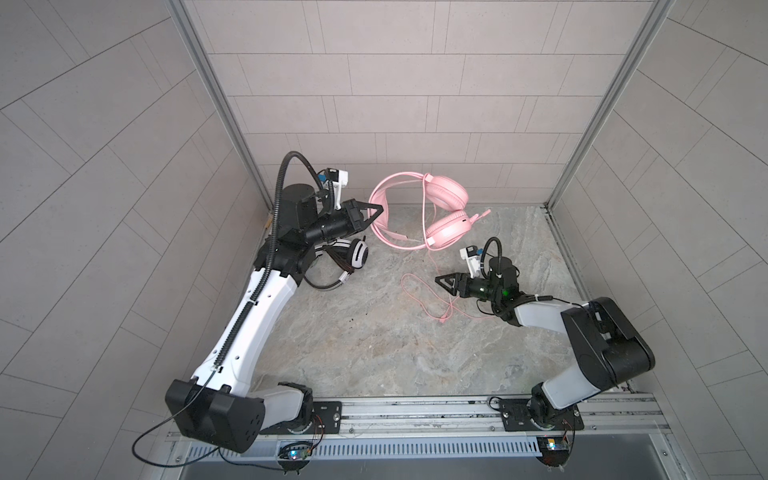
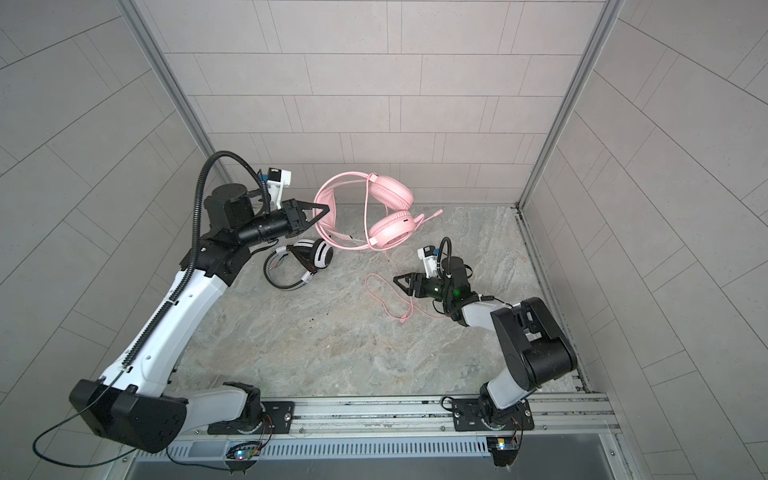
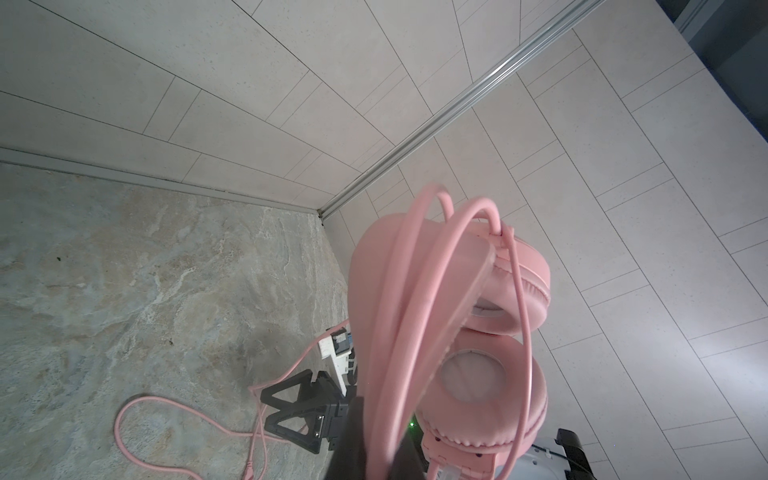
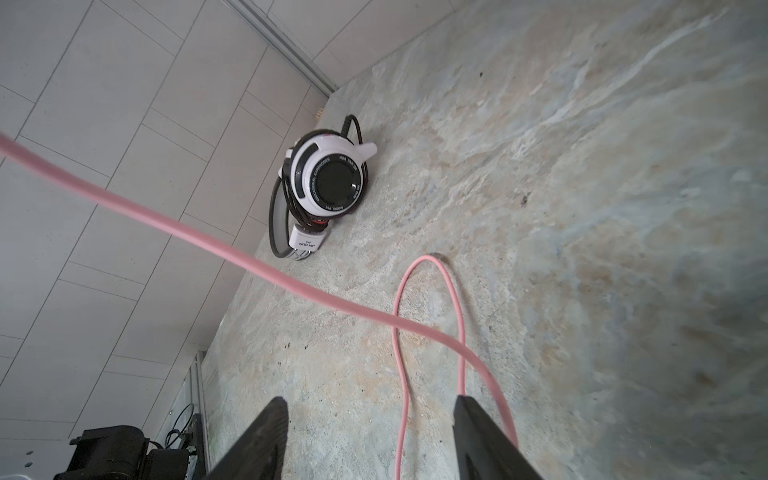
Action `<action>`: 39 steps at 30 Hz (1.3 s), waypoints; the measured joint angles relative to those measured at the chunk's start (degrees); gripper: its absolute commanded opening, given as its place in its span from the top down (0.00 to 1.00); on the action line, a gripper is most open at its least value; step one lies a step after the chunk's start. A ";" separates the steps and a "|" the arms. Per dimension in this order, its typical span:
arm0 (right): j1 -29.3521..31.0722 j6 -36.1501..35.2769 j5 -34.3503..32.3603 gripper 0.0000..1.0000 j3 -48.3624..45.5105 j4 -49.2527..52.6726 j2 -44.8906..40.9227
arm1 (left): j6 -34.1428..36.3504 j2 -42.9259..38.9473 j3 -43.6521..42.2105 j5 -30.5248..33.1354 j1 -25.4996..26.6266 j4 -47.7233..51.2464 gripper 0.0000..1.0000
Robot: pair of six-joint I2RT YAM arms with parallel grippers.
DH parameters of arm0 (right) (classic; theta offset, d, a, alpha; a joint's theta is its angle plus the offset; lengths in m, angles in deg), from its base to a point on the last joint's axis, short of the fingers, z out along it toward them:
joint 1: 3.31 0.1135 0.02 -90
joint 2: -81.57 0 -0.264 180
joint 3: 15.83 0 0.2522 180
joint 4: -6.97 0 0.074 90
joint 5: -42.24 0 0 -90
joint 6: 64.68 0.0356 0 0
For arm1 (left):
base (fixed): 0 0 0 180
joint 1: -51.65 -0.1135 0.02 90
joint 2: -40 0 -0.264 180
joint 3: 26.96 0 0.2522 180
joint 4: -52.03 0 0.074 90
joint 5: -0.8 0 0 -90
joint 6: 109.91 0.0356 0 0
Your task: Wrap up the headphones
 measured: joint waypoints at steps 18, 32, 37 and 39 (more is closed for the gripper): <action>3.93 -0.81 -2.82 0.68 0.31 1.03 10.14 | -1.05 0.00 -0.02 -0.22 -0.07 -0.81 1.00; 9.99 -2.43 -6.97 1.00 -3.85 11.21 -3.13 | -0.52 5.01 -0.02 5.73 -1.79 -1.46 1.00; 18.01 -7.45 -12.20 1.00 -3.26 25.83 -16.46 | 0.20 10.29 0.07 11.30 -2.47 -1.99 1.00; 19.41 -8.76 -13.68 1.00 -3.19 30.99 -21.44 | 1.07 12.20 0.28 13.88 -2.58 -1.31 1.00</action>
